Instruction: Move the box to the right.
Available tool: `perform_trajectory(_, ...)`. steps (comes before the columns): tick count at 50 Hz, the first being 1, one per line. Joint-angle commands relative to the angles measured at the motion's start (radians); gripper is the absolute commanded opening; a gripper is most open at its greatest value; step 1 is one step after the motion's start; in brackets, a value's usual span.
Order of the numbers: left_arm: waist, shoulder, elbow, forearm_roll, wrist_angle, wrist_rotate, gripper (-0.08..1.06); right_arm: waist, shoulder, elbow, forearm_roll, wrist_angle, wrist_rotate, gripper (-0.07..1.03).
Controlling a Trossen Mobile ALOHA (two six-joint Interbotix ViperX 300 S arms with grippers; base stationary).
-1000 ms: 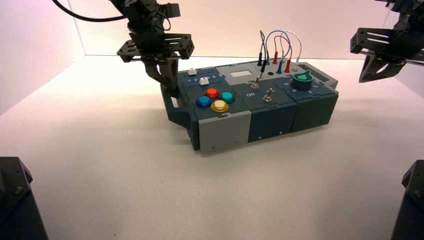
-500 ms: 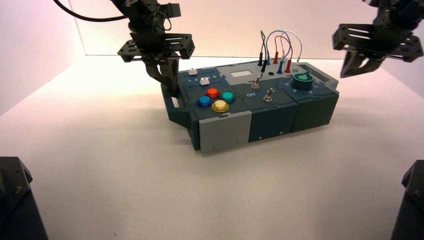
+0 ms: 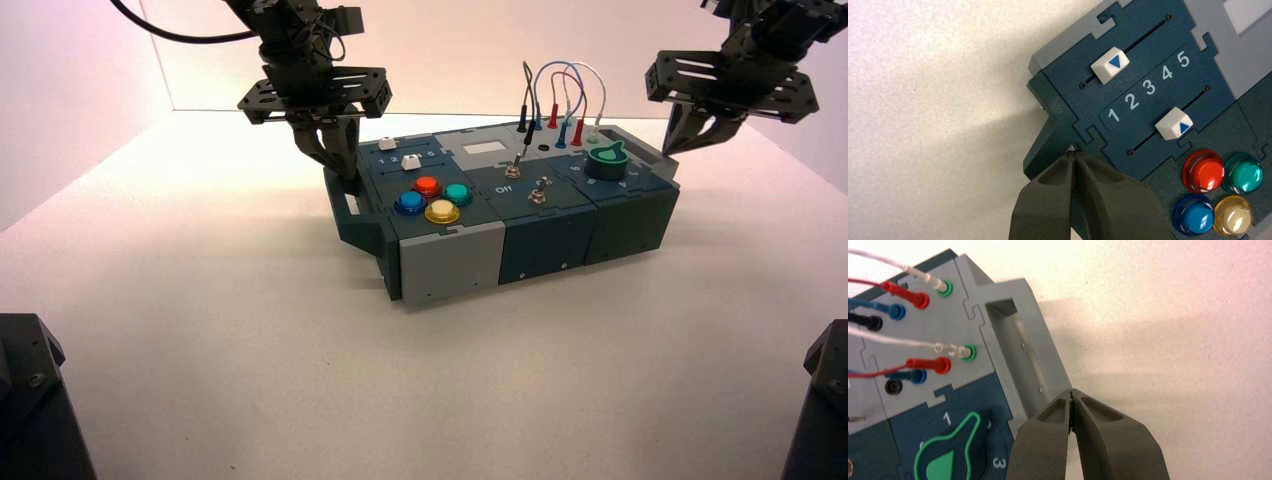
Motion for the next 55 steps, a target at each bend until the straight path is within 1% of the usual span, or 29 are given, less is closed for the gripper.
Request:
perform_trajectory(1,0.002,-0.005,-0.026,0.002,-0.011,0.003,-0.03,0.021,0.015,-0.023,-0.002,0.003,-0.003,-0.02)
perform_trajectory(5,0.002,-0.005,-0.028,0.0,-0.011,0.003,-0.03,0.057,0.021,-0.032,-0.002,0.003,-0.008,-0.02)
perform_trajectory(13,0.002,0.002,-0.028,0.0,-0.011,0.002,-0.03,0.101,0.025,-0.044,-0.002,0.008,-0.009,-0.02)
perform_trajectory(26,0.002,0.008,-0.028,0.0,-0.012,0.0,-0.03,0.103,0.029,-0.041,-0.003,0.014,-0.008,-0.02)
perform_trajectory(40,-0.003,0.002,-0.028,0.0,-0.006,0.002,-0.03,0.071,0.063,-0.044,-0.006,0.015,-0.008,-0.02)
perform_trajectory(47,-0.012,-0.002,-0.031,0.0,-0.005,0.005,-0.03,0.038,0.061,-0.038,-0.006,0.017,-0.005,-0.02)
perform_trajectory(55,-0.011,-0.005,-0.031,0.003,-0.002,0.005,-0.03,-0.014,0.049,-0.02,-0.006,0.017,0.003,-0.02)
